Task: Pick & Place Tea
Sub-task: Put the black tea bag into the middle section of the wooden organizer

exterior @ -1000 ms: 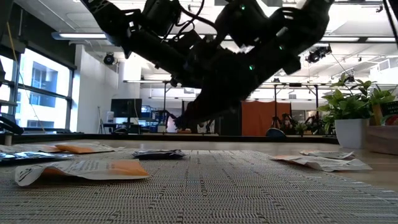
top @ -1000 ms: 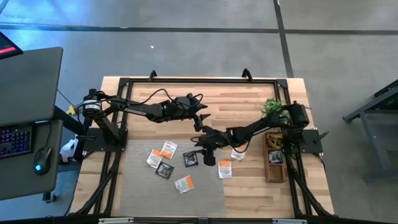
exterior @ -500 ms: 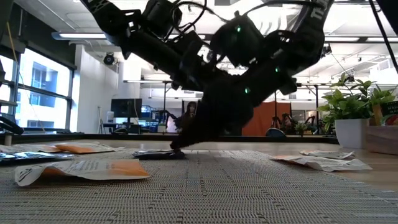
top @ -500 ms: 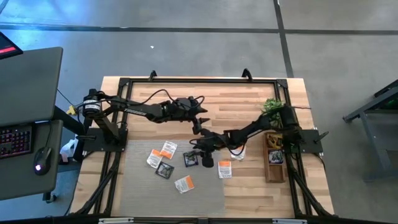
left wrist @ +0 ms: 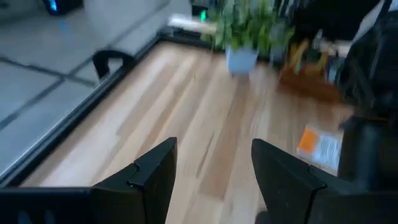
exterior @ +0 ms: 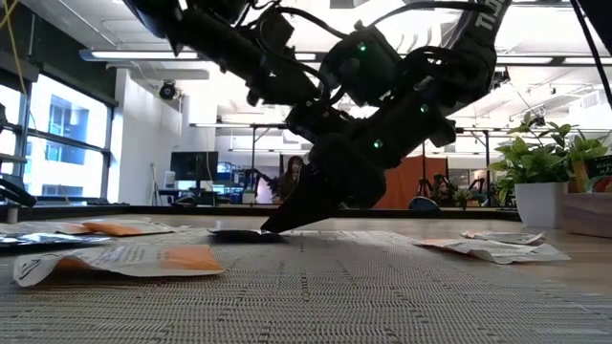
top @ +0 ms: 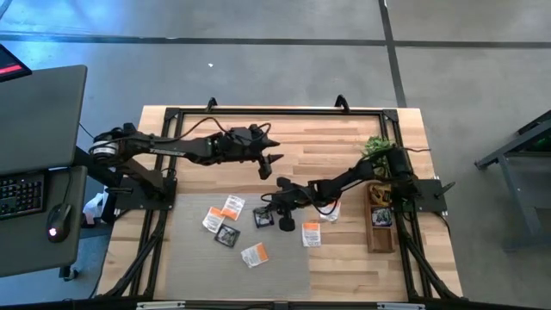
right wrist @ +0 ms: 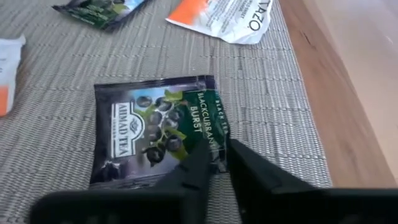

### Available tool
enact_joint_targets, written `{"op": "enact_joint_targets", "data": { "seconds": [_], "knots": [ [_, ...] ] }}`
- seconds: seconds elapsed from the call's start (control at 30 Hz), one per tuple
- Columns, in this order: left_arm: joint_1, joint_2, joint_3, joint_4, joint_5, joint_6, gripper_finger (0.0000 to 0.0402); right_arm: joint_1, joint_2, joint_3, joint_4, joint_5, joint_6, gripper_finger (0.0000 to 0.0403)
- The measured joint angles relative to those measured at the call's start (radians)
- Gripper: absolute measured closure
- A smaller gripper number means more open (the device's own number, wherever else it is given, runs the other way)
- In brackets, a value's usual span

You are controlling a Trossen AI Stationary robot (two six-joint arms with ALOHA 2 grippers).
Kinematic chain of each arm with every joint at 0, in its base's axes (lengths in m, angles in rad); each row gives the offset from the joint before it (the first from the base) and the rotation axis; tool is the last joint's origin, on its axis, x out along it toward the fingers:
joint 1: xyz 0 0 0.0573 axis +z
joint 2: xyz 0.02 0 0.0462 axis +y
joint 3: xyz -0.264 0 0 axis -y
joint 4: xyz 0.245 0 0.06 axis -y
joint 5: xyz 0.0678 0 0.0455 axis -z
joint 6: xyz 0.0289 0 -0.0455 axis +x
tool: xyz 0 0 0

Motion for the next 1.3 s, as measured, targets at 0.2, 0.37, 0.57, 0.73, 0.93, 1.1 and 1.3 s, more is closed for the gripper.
{"op": "enact_joint_targets", "data": {
  "seconds": [0.2, 0.37, 0.57, 0.73, 0.93, 1.1, 1.3],
  "knots": [
    [0.0, -0.061, -0.004, -0.141, -0.046, 0.007, 0.0197, 0.001, -0.054, -0.004, -0.094, 0.0, 0.004, 0.0381],
    [0.0, -0.077, -0.004, -0.16, -0.073, 0.007, 0.0197, 0.004, -0.203, -0.014, -0.317, 0.046, 0.024, 0.0399],
    [0.0, -0.076, -0.004, -0.17, -0.072, -0.013, 0.0197, 0.035, -0.411, -0.01, -0.631, 0.211, 0.159, 0.04],
    [0.0, -0.063, -0.004, -0.188, -0.057, -0.04, 0.0197, 0.102, -0.484, -0.013, -0.763, 0.268, 0.29, 0.0401],
    [0.0, -0.064, -0.005, -0.191, 0.028, -0.148, 0.0197, 0.181, -0.526, -0.013, -0.869, 0.353, 0.417, 0.0402],
    [-0.001, -0.064, -0.005, -0.175, 0.086, -0.178, 0.0197, 0.232, -0.57, -0.011, -1.014, 0.382, 0.522, 0.0402],
    [0.0, -0.064, -0.005, -0.165, 0.041, -0.177, 0.0197, 0.297, -0.671, -0.011, -1.259, 0.376, 0.72, 0.0402]
  ]
}}
